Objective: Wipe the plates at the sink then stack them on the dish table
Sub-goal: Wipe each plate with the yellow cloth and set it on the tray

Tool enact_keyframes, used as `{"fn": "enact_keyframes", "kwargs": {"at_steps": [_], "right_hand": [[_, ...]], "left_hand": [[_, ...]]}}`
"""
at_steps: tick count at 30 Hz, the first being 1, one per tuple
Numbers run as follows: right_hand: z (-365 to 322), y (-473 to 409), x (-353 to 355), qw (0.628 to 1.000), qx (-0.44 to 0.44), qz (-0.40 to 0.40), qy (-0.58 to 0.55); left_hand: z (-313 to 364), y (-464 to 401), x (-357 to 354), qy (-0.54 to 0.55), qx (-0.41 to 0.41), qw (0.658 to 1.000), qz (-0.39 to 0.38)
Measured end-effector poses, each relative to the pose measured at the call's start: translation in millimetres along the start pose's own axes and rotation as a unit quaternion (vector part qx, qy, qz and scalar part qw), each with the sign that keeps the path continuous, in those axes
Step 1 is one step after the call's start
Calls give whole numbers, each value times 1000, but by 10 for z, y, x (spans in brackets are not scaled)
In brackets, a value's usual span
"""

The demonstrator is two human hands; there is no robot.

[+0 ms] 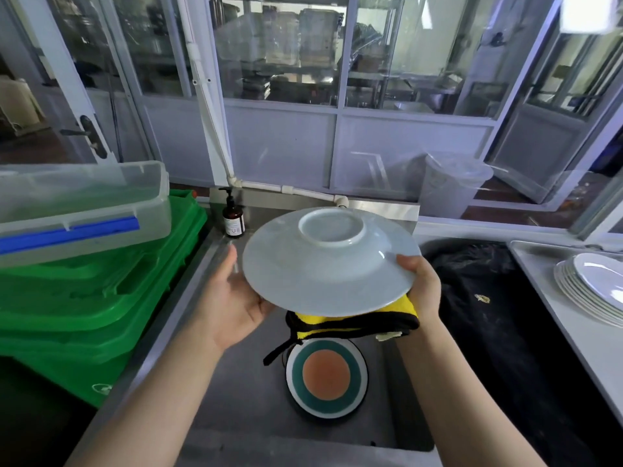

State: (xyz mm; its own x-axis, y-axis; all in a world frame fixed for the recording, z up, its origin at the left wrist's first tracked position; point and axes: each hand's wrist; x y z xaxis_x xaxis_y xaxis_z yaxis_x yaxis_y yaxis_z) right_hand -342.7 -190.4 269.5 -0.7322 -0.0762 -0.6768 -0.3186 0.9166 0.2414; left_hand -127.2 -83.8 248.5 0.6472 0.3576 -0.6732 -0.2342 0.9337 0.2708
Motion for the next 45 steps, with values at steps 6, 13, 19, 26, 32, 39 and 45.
{"fn": "enact_keyframes", "kwargs": {"at_steps": [6, 13, 19, 26, 32, 39, 45], "right_hand": [[12, -28, -50, 997, -45, -7, 58], [241, -121, 130, 971, -143, 70, 177], [396, -130, 112, 919, -124, 165, 336], [326, -80, 172, 911, -86, 217, 340], [314, 63, -98, 912, 216, 136, 320], [375, 234, -228, 693, 320, -140, 630], [491, 391, -137, 572, 355, -208, 709]], "left_hand": [[-120, -22, -61, 21, -82, 996, 24], [-255, 70, -6, 1, -159, 983, 89], [-255, 121, 18, 2, -177, 977, 117], [-238, 225, 91, 8, -205, 967, 149], [-268, 302, 49, -21, -243, 959, 141], [-370, 400, -27, 28, -261, 955, 141], [-376, 482, 73, 72, -276, 943, 172]]}}
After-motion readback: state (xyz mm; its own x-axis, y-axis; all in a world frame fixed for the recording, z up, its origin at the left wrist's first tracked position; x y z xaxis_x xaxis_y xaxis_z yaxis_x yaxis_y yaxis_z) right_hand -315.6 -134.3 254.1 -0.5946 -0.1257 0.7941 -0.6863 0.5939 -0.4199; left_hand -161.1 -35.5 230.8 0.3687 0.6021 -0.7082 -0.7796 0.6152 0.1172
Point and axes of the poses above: each hand's wrist, its own y-axis away from the middle knuckle, its own x-axis out of the back of the hand, z = x × y, and after that the axes turned 1 degree about -x, right-handed
